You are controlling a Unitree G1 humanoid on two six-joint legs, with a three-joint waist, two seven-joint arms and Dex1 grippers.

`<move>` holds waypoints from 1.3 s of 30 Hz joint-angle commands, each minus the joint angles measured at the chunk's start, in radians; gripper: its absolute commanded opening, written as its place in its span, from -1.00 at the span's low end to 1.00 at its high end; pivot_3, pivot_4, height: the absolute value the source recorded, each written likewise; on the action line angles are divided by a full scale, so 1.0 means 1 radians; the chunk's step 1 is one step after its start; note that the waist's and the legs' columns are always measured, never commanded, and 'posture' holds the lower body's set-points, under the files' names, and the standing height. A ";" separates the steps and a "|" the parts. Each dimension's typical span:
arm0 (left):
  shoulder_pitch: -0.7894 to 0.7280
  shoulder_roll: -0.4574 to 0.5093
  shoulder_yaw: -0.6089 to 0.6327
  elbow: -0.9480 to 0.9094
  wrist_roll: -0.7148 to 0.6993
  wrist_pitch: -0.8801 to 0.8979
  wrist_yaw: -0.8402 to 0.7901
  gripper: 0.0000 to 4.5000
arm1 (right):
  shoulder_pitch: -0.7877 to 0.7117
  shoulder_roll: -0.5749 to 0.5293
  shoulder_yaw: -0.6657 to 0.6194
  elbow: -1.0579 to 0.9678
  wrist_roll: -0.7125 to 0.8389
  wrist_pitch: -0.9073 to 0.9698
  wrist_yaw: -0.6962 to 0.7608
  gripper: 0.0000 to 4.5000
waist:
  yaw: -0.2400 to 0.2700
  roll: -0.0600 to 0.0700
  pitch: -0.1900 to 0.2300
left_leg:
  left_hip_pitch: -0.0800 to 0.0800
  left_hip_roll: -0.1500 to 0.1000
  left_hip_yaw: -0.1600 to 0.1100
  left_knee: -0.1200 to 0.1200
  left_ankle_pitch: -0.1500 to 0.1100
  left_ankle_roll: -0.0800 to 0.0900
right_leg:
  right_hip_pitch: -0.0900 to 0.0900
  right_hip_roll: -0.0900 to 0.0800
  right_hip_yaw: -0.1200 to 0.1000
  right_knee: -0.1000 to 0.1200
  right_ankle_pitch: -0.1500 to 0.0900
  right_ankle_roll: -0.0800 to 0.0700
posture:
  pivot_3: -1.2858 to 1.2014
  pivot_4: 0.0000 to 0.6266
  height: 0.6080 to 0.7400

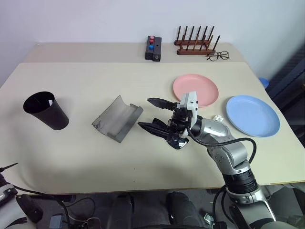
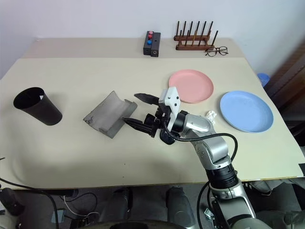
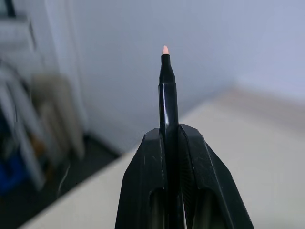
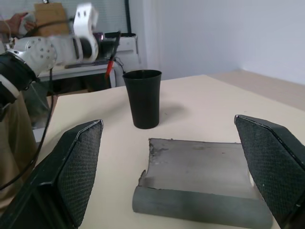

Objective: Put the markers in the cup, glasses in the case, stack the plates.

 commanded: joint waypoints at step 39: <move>0.160 -0.246 -0.219 -0.293 -0.036 -0.206 -0.144 -0.05 | 0.035 0.058 -0.008 -0.021 -0.008 -0.090 -0.040 1.00 | -0.006 0.000 0.000 | 0.000 0.000 0.000 0.001 0.000 -0.001 | 0.001 0.000 0.000 0.000 0.000 0.000 | 0.03 -0.52 1.00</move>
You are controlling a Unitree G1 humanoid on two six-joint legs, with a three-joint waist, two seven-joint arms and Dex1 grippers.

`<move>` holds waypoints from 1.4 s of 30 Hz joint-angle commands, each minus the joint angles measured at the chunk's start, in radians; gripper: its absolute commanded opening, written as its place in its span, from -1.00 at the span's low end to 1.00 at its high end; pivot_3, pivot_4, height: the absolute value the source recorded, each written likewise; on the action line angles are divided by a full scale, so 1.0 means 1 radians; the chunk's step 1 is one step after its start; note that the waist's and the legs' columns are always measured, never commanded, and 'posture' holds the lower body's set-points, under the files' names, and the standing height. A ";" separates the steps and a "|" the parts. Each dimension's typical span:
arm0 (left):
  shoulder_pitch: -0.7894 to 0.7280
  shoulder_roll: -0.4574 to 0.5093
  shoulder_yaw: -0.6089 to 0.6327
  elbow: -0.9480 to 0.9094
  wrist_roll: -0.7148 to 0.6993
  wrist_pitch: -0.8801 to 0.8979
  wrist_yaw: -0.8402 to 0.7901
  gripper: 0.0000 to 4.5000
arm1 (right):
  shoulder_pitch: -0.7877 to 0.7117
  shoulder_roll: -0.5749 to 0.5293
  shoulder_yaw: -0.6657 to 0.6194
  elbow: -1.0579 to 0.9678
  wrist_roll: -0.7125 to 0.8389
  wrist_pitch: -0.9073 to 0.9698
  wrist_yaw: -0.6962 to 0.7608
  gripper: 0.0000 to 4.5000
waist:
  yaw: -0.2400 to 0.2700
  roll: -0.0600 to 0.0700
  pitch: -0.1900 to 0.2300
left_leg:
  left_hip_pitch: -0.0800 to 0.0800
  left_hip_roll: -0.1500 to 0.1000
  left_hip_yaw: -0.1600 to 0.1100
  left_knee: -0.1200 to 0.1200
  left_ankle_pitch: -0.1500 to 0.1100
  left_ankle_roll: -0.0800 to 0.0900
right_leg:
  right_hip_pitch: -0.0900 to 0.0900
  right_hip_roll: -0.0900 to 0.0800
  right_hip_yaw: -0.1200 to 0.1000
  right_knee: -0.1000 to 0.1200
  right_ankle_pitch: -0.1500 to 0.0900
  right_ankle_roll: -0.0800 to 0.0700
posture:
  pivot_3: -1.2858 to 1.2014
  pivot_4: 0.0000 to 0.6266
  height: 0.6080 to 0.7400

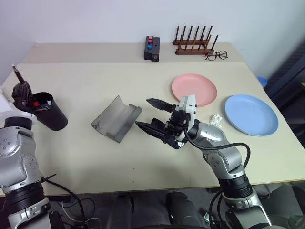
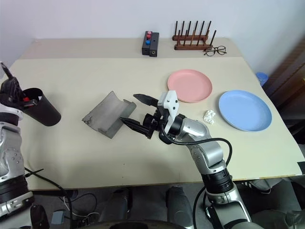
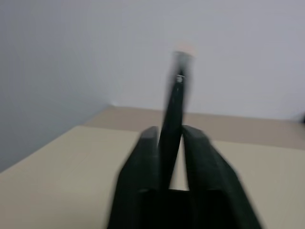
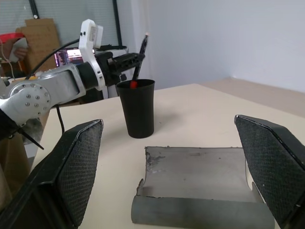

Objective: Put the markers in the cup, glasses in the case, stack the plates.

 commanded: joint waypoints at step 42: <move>-0.230 -0.041 -0.524 -0.304 -0.348 1.182 -0.013 0.98 | 0.170 -0.317 -0.185 -0.058 -0.110 -0.053 0.015 1.00 | 0.024 0.005 0.004 | -0.001 0.000 0.000 0.001 0.000 0.000 | 0.001 0.001 0.001 -0.003 -0.001 0.000 | 0.03 -0.52 1.00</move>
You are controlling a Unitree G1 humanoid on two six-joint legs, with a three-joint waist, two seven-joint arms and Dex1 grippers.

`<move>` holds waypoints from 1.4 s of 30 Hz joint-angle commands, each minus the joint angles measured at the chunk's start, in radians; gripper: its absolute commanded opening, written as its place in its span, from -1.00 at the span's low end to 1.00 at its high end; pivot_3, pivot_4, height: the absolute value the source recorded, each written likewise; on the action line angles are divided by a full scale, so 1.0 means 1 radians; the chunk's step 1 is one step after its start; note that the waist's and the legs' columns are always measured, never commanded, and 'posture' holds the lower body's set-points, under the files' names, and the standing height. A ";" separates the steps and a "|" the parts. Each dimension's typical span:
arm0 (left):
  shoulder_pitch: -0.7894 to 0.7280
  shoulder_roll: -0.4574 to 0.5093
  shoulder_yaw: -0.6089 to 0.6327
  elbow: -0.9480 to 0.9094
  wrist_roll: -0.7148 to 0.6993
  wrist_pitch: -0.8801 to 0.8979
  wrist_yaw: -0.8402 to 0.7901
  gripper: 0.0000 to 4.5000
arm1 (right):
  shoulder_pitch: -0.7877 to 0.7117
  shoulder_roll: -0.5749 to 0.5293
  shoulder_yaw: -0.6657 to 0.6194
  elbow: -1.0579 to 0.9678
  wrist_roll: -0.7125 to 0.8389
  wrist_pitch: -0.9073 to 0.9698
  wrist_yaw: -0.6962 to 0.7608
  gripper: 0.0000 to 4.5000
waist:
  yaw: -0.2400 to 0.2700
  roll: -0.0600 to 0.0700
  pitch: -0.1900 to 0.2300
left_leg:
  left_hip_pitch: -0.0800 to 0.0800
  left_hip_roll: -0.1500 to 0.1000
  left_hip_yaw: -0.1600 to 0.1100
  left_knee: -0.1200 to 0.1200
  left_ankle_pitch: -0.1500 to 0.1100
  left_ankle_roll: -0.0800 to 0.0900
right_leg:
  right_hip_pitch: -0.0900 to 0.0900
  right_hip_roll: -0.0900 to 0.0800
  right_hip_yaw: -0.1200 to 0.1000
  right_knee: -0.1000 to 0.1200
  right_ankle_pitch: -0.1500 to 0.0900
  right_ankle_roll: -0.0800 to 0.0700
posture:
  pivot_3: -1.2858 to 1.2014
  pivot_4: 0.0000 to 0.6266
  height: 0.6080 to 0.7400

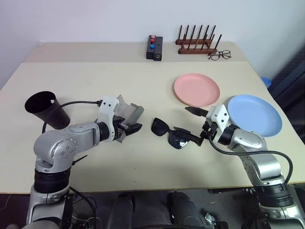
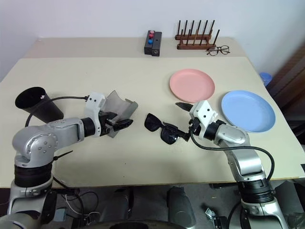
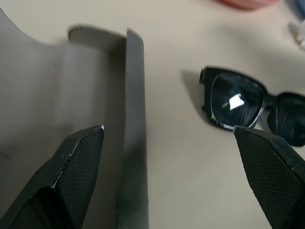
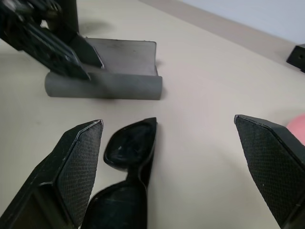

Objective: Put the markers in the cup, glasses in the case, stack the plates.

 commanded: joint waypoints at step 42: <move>0.057 0.479 -0.382 0.131 0.474 -0.893 -1.036 -0.97 | 0.090 -0.069 0.022 -0.040 -0.033 -0.032 0.091 1.00 | 0.004 0.005 0.004 | -0.003 0.000 0.002 0.000 0.000 0.000 | -0.002 -0.001 0.001 -0.001 -0.002 -0.004 | 0.03 -0.52 1.00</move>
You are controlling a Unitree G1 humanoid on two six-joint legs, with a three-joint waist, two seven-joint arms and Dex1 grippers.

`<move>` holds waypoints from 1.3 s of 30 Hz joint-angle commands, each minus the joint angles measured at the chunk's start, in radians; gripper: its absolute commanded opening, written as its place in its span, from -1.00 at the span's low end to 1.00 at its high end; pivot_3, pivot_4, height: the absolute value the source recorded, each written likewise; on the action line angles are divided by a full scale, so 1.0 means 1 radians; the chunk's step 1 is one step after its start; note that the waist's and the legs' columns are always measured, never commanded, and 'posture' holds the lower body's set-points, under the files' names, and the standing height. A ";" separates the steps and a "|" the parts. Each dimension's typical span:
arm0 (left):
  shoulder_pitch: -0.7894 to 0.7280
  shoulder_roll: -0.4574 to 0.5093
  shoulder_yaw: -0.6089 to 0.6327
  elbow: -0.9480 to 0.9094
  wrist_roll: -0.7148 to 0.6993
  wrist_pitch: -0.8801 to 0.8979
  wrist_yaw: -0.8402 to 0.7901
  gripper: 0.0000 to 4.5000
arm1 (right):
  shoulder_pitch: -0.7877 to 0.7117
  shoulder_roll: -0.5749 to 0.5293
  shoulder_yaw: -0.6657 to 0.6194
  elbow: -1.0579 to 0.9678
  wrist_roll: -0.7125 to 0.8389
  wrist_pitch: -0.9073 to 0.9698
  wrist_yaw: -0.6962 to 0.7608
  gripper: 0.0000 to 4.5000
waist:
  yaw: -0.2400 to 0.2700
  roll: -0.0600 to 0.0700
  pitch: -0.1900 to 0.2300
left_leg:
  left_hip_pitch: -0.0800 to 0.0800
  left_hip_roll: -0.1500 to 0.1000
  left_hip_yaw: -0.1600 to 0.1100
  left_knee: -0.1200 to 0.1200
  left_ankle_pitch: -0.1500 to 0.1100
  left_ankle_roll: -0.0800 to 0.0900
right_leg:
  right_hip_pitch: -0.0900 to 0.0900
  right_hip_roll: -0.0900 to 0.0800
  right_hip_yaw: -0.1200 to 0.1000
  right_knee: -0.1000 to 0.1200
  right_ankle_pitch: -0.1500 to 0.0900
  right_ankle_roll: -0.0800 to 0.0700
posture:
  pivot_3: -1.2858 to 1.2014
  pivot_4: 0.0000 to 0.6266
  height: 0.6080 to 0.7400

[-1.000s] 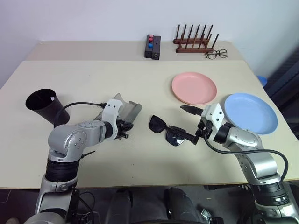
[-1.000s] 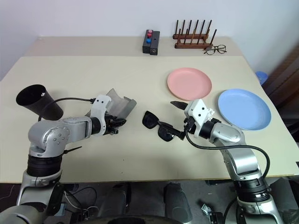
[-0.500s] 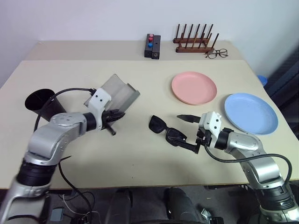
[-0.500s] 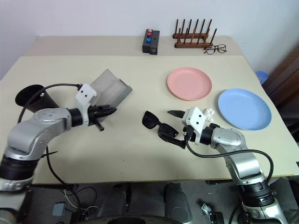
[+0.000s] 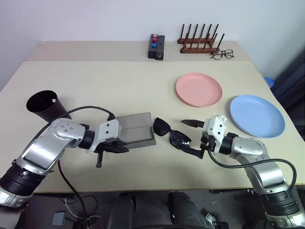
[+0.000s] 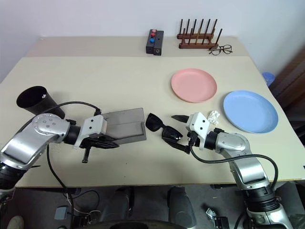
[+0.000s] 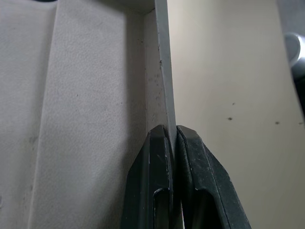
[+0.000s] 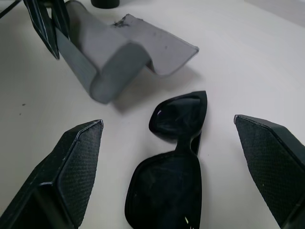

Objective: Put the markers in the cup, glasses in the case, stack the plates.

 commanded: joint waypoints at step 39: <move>0.240 0.138 0.300 -0.159 -0.023 0.021 -0.004 0.56 | -0.413 -0.029 0.199 0.081 0.054 0.630 -0.055 1.00 | 0.001 0.002 0.001 | 0.000 0.000 0.000 0.001 0.001 0.001 | -0.001 0.000 0.000 0.003 0.000 0.000 | 0.03 -0.52 1.00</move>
